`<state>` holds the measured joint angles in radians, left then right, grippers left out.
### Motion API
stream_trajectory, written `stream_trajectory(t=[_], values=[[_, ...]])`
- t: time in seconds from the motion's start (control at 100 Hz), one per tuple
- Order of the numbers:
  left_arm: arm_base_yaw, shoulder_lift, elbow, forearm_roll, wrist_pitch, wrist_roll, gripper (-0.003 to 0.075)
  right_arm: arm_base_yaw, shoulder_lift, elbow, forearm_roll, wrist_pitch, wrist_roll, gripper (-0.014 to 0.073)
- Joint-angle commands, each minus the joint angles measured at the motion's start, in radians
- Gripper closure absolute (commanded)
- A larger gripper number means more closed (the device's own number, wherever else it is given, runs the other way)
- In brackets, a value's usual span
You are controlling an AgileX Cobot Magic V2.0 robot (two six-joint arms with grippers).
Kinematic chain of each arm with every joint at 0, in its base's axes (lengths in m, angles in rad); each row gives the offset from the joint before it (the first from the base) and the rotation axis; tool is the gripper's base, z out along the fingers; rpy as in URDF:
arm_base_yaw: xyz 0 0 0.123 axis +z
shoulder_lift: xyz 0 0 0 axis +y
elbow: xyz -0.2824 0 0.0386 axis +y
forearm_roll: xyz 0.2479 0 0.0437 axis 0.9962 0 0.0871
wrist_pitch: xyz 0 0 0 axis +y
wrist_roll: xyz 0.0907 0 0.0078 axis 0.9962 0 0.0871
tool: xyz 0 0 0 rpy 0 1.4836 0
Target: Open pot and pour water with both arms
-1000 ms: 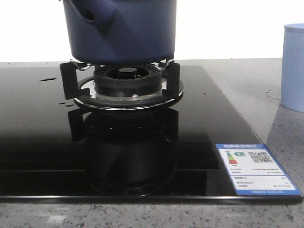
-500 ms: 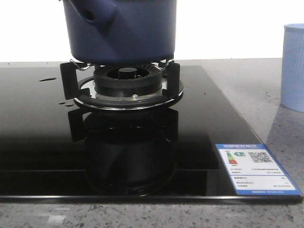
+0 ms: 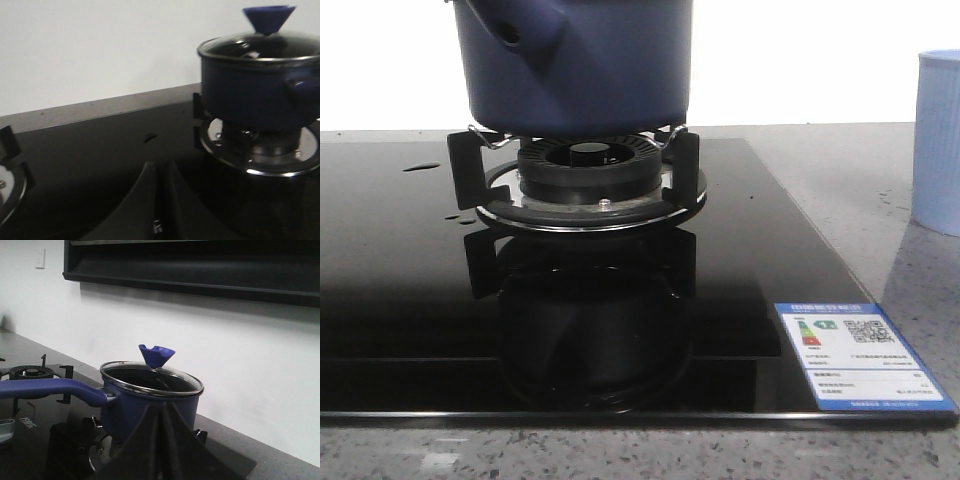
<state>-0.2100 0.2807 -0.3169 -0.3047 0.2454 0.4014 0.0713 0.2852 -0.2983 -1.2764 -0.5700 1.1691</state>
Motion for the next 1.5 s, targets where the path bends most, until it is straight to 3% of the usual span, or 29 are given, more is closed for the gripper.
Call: stream_trajectory(t=[0.0, 0.19, 0.38, 0.62, 0.86, 1.49], values=[[0.003, -0.004, 0.017, 0.197, -0.137, -0.202, 0.0739, -0.009, 0.009, -0.024, 0.03, -0.013, 0.001, 0.066], [0.003, -0.096, 0.198, 0.225, -0.287, -0.28, 0.0739, -0.009, 0.009, -0.024, 0.03, -0.013, 0.001, 0.066], [0.042, -0.189, 0.313, 0.279, -0.285, -0.39, 0.0739, -0.009, 0.009, -0.024, 0.03, -0.013, 0.001, 0.066], [0.138, -0.28, 0.35, 0.243, -0.135, -0.392, 0.0739, -0.009, 0.009, -0.024, 0.03, -0.011, 0.001, 0.066], [0.158, -0.311, 0.35, 0.239, 0.048, -0.392, 0.0739, -0.009, 0.009, -0.024, 0.03, -0.011, 0.001, 0.066], [0.158, -0.311, 0.35, 0.235, 0.043, -0.392, 0.0739, -0.009, 0.009, -0.024, 0.03, -0.011, 0.001, 0.066]])
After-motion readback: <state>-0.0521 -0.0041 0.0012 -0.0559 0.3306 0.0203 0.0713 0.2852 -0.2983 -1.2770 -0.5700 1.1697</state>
